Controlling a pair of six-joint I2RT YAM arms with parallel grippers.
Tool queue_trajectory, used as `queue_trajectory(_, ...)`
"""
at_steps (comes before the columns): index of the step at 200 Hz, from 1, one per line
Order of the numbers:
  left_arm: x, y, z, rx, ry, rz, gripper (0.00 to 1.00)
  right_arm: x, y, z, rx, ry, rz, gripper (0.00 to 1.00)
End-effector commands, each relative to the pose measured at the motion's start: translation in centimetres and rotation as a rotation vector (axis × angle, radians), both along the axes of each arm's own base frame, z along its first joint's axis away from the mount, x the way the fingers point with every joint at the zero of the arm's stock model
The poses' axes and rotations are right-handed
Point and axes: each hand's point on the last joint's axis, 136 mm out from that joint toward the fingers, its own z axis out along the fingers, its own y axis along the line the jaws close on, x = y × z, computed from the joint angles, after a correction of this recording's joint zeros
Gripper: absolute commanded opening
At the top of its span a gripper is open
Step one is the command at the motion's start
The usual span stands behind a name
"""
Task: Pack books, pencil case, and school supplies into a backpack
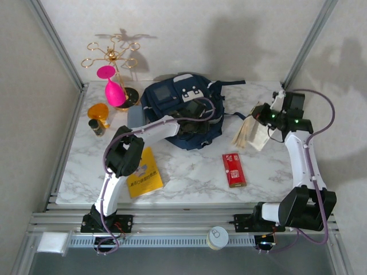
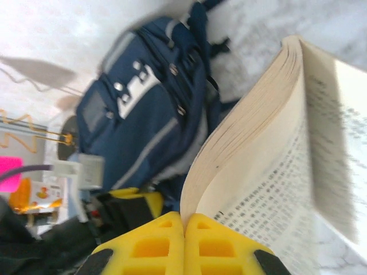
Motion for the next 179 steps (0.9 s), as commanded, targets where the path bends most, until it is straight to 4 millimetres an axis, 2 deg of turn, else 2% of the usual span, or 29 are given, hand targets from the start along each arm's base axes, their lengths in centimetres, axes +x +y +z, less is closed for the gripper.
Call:
queue_trajectory(1,1.7,1.5,5.1,-0.097,-0.086,0.026,0.45,-1.1,1.0,3.7,0.005,-0.044,0.071,0.03)
queue_trajectory(27,0.8,3.6,12.8,-0.184,-0.243,0.004,0.67,-1.8,2.5,6.9,-0.017,-0.089,0.156,0.03)
queue_trajectory(46,-0.5,5.6,16.8,-0.249,-0.356,-0.063,0.76,-2.0,4.8,8.3,-0.017,-0.102,0.255,0.03)
queue_trajectory(97,-4.2,10.7,22.3,-0.472,-0.497,-0.288,0.81,-2.6,11.4,10.8,0.029,-0.164,0.529,0.00)
queue_trajectory(113,-5.4,11.5,23.5,-0.512,-0.537,-0.350,0.83,-2.7,12.9,11.3,0.021,-0.175,0.599,0.00)
queue_trajectory(135,-6.6,11.9,23.6,-0.541,-0.578,-0.430,0.84,-2.7,14.4,12.3,0.025,-0.213,0.662,0.01)
queue_trajectory(153,-7.5,11.4,23.4,-0.581,-0.573,-0.535,0.84,-2.8,16.4,11.6,0.018,-0.198,0.710,0.01)
queue_trajectory(179,-6.6,11.5,21.8,-0.568,-0.556,-0.585,0.85,-3.5,18.9,12.0,0.011,-0.232,0.790,0.02)
